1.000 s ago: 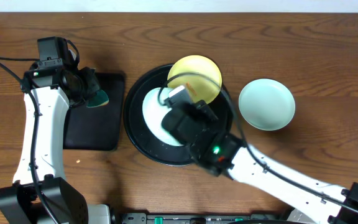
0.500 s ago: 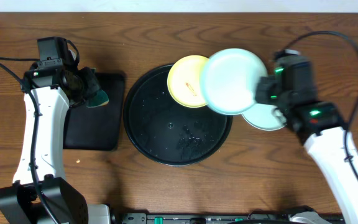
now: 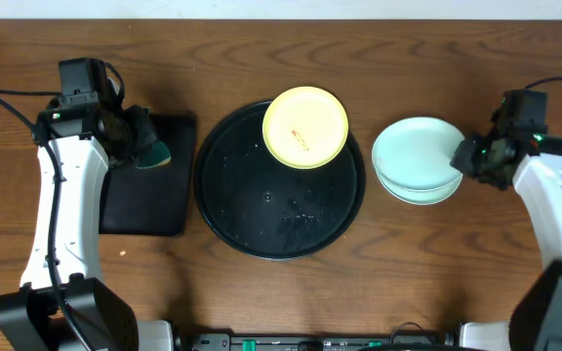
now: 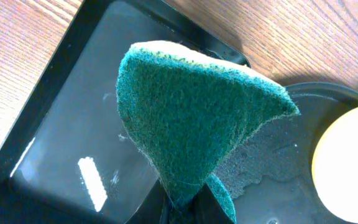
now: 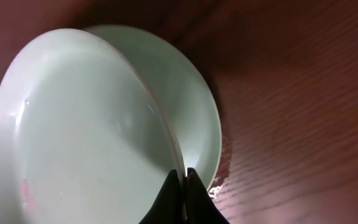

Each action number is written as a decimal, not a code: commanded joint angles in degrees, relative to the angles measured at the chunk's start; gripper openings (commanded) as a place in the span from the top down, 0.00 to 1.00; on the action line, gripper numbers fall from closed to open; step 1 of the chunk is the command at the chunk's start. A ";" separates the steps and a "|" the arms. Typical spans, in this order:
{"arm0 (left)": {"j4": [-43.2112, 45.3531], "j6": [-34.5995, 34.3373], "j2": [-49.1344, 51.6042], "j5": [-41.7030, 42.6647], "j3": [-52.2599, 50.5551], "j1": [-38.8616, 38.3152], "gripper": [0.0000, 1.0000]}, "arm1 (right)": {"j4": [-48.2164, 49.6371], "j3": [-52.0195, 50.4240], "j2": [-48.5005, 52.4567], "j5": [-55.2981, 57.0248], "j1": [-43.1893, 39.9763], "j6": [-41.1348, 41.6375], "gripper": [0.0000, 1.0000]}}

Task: Clean dirty plates on tray and stack at the side
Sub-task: 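Release the stacked plate and move right gripper back toward the tray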

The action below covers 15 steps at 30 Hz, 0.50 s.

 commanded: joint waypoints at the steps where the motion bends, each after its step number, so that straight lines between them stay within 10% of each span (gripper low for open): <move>1: 0.02 0.98 -0.09 -0.33 0.02 0.13 0.93 | 0.52 0.33 3.34 -0.79 -0.20 -0.59 0.99; 10: 0.04 0.98 -0.09 -0.35 0.02 0.13 0.92 | 1.38 0.44 5.14 2.80 -0.20 -1.40 0.99; 15: 0.11 0.98 -0.09 -0.35 0.02 0.13 0.92 | 1.38 1.31 4.28 0.85 0.11 -4.31 0.66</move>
